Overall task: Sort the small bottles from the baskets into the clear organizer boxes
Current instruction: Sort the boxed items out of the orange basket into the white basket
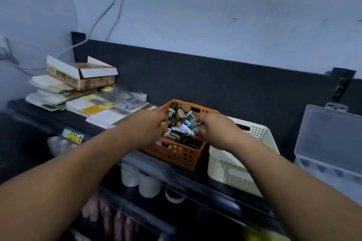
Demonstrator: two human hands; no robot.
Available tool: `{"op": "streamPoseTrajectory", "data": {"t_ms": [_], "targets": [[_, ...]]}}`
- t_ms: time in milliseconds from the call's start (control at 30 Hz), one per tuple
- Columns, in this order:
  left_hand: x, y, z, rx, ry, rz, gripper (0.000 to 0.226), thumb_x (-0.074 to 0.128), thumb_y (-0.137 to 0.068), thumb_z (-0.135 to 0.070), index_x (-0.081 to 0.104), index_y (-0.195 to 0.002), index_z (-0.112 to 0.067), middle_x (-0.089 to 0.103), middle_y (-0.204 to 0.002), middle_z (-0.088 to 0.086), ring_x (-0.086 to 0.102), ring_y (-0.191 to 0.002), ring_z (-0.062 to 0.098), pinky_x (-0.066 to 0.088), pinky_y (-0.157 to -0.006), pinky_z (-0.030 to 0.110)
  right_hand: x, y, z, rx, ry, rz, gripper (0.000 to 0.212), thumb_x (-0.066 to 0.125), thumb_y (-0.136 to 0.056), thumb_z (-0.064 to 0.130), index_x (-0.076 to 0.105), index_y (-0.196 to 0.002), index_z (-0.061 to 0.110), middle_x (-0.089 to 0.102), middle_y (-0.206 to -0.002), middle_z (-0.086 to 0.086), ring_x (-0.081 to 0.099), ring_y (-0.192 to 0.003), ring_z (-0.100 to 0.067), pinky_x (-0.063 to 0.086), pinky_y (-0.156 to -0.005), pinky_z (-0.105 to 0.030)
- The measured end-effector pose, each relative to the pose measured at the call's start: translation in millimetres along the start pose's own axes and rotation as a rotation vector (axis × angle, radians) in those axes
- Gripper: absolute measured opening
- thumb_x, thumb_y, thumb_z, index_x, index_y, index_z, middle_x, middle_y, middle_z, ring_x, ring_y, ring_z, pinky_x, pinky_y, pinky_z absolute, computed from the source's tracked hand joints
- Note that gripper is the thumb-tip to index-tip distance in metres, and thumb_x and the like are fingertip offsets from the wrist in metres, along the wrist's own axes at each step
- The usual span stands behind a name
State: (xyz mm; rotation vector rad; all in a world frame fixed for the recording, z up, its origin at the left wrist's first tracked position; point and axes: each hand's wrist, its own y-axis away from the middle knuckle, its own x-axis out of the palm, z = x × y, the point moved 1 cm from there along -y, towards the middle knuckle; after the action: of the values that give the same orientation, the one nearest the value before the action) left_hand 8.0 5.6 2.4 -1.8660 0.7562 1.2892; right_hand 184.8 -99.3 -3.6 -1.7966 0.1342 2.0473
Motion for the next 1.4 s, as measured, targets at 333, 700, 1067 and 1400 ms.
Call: {"op": "streamPoseTrajectory", "data": {"t_ms": [333, 700, 1067, 1400], "targets": [[47.1, -105.3, 25.4, 0.126, 0.022, 0.237, 0.021, 0.055, -0.091, -0.022, 0.069, -0.107, -0.023, 0.066, -0.108, 0.001, 0.060, -0.100, 0.020, 0.051, -0.086, 0.036, 39.4, -69.8, -1.8, 0.075, 0.006, 0.126, 0.025, 0.056, -0.093, 0.021, 0.059, -0.117, 0.019, 0.060, -0.117, -0.005, 0.056, -0.099, -0.022, 0.046, -0.076, -0.031], [76.4, -156.5, 41.8, 0.389, -0.135, 0.411, 0.013, 0.057, -0.087, -0.015, 0.064, -0.099, -0.018, 0.061, -0.099, 0.002, 0.058, -0.091, 0.020, 0.048, -0.074, 0.031, 53.1, -100.8, 1.3, 0.219, 0.003, 0.269, 0.019, 0.056, -0.091, 0.019, 0.060, -0.109, 0.021, 0.063, -0.104, -0.003, 0.055, -0.089, -0.021, 0.038, -0.070, -0.025], [53.1, -168.3, 32.0, 0.382, 0.366, 0.364, 0.016, 0.072, -0.082, -0.026, 0.057, -0.085, -0.032, 0.059, -0.085, -0.011, 0.059, -0.074, 0.010, 0.049, -0.064, 0.031, 20.0, -79.8, -28.3, 0.286, -0.267, -0.009, 0.011, 0.062, -0.086, 0.018, 0.063, -0.094, 0.025, 0.068, -0.086, 0.005, 0.063, -0.080, -0.016, 0.054, -0.073, -0.035], [84.9, -174.5, -82.5, 0.469, 0.437, 0.429, 0.012, 0.065, -0.089, -0.023, 0.066, -0.096, -0.033, 0.056, -0.082, -0.013, 0.049, -0.067, 0.002, 0.033, -0.055, 0.011, -12.0, 3.6, -112.7, 0.472, -0.058, 0.027, 0.023, 0.057, -0.092, 0.039, 0.055, -0.071, 0.031, 0.058, -0.070, 0.007, 0.052, -0.062, -0.011, 0.042, -0.058, -0.027]]}}
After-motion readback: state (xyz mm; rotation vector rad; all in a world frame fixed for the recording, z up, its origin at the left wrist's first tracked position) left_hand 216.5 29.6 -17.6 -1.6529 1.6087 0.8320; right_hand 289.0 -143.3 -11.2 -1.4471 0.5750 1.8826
